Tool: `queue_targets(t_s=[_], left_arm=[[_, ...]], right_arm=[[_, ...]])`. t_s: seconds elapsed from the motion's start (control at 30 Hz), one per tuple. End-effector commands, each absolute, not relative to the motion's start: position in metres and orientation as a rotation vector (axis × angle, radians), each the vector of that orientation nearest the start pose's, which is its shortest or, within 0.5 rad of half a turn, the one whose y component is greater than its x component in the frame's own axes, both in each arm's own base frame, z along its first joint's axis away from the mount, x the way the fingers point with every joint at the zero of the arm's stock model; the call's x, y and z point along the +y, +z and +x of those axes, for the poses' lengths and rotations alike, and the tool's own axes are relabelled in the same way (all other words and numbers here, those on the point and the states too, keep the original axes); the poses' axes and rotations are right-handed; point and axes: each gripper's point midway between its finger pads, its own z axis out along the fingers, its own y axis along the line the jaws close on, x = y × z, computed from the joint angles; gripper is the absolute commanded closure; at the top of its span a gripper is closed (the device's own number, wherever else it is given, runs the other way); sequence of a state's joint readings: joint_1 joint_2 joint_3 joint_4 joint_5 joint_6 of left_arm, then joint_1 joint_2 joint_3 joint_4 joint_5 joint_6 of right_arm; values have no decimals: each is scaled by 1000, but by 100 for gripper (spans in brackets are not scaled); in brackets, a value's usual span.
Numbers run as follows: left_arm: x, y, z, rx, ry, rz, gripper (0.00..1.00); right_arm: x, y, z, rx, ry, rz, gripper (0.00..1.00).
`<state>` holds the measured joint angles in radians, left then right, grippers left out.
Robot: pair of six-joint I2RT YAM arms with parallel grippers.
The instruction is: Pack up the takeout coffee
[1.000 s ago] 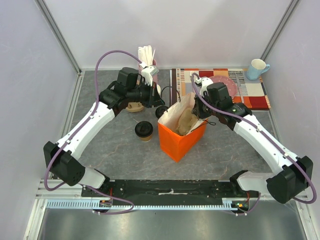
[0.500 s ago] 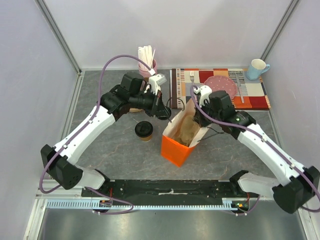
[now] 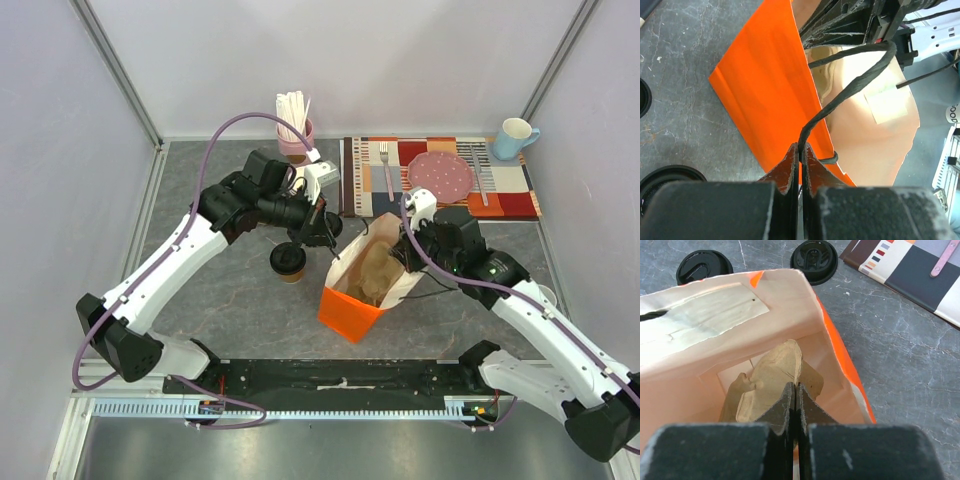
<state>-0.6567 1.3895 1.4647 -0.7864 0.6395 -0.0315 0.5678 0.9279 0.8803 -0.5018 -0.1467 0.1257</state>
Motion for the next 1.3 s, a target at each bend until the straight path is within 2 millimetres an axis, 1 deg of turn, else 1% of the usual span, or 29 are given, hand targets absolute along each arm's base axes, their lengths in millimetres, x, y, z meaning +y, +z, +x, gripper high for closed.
queue_targets(t_s=[0.0, 0.03, 0.1, 0.2, 0.27, 0.33, 0.4, 0.5, 0.6, 0.67, 0.7, 0.73, 0.8, 0.9, 1.0, 1.07, 1.13, 1.2, 1.23, 1.27], left_arm=[[-294, 291, 210, 2041, -1060, 1100, 98], [-294, 288, 210, 2049, -1058, 1100, 98], [-293, 281, 211, 2061, -1047, 1099, 98], [-292, 276, 211, 2072, -1048, 1084, 98], [-291, 272, 210, 2086, -1045, 1078, 98], [-288, 269, 212, 2095, -1021, 1068, 98], [-286, 269, 214, 2096, -1003, 1062, 98], [-287, 268, 214, 2101, -1006, 1061, 98], [-287, 272, 218, 2102, -995, 1053, 98], [-288, 275, 218, 2095, -1004, 1056, 98], [-289, 274, 217, 2099, -1010, 1059, 98], [-290, 274, 216, 2120, -1026, 1034, 98], [-290, 271, 217, 2133, -1024, 1026, 98], [-292, 270, 220, 2128, -1019, 1040, 98], [-295, 263, 225, 2158, -1013, 1045, 98], [-296, 256, 227, 2183, -1011, 1051, 98], [-297, 253, 229, 2189, -1007, 1049, 98], [-298, 257, 235, 2166, -986, 1040, 98], [-299, 260, 236, 2155, -986, 1039, 98], [-298, 265, 234, 2133, -987, 1036, 98]], right_arm=[[196, 218, 232, 2067, 592, -644, 100], [197, 221, 231, 2060, 599, -656, 100], [199, 217, 230, 2066, 603, -703, 100], [210, 218, 226, 2041, 665, -784, 100], [215, 218, 228, 2030, 685, -800, 100], [217, 221, 233, 1983, 659, -852, 100], [217, 219, 236, 1965, 633, -888, 100], [216, 216, 239, 1967, 617, -890, 100], [220, 223, 239, 1949, 635, -905, 100], [219, 223, 239, 1926, 610, -959, 100], [217, 226, 242, 1918, 588, -959, 100], [220, 226, 241, 1910, 590, -969, 100], [222, 226, 242, 1898, 585, -991, 100], [222, 220, 246, 1901, 536, -999, 100], [222, 216, 243, 1899, 509, -1016, 100], [219, 218, 241, 1878, 492, -1018, 100], [217, 219, 239, 1866, 481, -1021, 100], [215, 218, 235, 1864, 484, -1038, 100], [215, 220, 232, 1844, 488, -1064, 100], [217, 219, 225, 1842, 520, -1097, 100]])
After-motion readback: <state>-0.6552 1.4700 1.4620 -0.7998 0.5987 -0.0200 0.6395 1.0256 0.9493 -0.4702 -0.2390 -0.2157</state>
